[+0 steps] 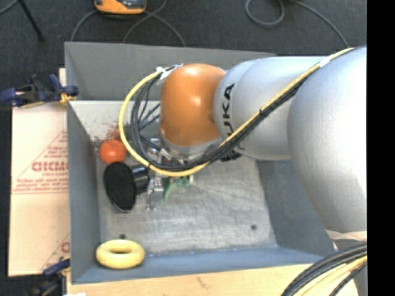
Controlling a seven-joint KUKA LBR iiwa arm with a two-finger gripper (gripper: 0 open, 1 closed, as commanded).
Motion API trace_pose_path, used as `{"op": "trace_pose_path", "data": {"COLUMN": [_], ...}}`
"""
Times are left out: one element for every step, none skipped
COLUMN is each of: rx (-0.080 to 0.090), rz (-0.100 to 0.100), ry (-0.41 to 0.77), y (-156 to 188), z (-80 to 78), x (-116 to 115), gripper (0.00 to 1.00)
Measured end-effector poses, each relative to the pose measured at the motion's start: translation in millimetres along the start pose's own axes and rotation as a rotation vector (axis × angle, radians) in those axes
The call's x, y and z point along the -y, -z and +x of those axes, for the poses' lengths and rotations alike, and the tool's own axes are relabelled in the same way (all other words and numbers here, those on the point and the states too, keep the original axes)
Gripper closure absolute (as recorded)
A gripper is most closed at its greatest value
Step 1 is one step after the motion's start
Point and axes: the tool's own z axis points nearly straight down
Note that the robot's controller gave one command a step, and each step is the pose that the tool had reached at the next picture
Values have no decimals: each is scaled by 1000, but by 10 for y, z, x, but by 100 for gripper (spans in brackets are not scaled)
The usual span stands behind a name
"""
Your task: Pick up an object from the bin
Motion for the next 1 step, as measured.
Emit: {"op": "trace_pose_path", "data": {"rx": [8], "rz": [-1], "ry": [102], "y": [-316], "z": [-146], "x": [-133], "gripper": [0]}}
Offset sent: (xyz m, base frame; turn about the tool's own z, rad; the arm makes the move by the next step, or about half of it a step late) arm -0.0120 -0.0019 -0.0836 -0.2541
